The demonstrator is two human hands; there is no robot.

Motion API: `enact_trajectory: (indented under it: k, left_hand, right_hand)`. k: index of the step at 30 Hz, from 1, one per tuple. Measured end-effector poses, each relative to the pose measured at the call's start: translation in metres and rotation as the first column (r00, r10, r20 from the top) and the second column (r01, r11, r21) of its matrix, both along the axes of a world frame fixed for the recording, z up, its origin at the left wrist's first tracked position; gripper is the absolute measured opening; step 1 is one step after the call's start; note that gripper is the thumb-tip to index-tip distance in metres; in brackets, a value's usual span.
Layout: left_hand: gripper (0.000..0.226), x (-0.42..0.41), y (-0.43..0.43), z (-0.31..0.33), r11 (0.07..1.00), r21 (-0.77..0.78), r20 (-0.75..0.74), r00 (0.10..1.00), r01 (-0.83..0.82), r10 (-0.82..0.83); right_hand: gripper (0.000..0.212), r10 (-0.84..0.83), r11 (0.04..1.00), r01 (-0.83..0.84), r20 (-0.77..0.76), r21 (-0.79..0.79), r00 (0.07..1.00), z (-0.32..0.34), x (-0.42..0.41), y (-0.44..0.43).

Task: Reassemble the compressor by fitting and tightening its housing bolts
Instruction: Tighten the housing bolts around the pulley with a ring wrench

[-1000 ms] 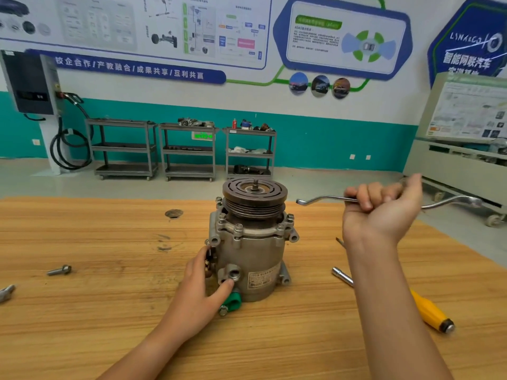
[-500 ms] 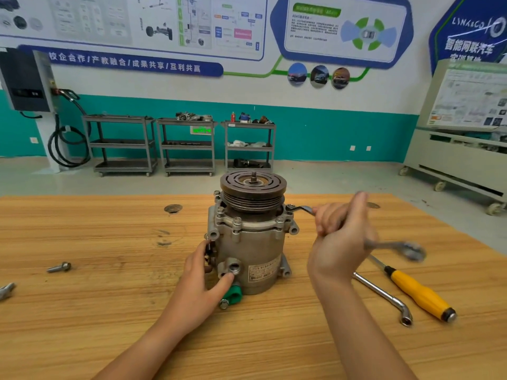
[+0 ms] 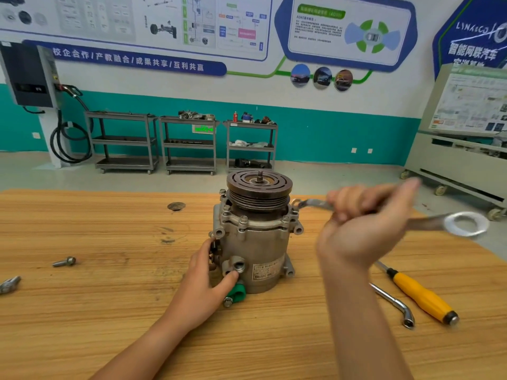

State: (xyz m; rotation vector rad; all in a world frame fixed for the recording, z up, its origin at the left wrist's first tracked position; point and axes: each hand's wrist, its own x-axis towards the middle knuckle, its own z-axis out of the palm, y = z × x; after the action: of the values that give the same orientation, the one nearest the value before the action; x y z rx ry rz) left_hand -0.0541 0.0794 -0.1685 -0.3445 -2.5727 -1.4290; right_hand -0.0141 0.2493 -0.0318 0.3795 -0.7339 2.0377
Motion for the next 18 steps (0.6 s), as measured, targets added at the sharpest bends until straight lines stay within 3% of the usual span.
enact_trajectory:
  k: [3,6,10,18]
  left_hand:
    - [0.086,-0.001,0.001,-0.002,1.000,0.013,-0.003,1.000,-0.008,0.008]
    - [0.086,-0.001,0.001,-0.002,1.000,0.013,0.001,1.000,-0.006,0.006]
    - [0.084,-0.002,-0.001,-0.002,1.000,0.017,0.016,1.000,-0.001,0.001]
    - [0.075,-0.001,-0.003,-0.003,1.000,0.020,0.004,1.000,0.001,-0.001]
  right_hand:
    - [0.053,0.135,0.976,-0.111,0.120,-0.189,0.983,0.028,-0.015,0.044]
    - [0.048,0.327,0.924,-0.218,0.355,-0.315,0.876,0.033,-0.050,0.074]
    - [0.043,0.497,0.847,-0.306,0.446,-0.434,0.744,0.017,-0.081,0.082]
    - [0.044,0.581,0.813,-0.401,0.537,-0.423,0.612,0.017,-0.104,0.080]
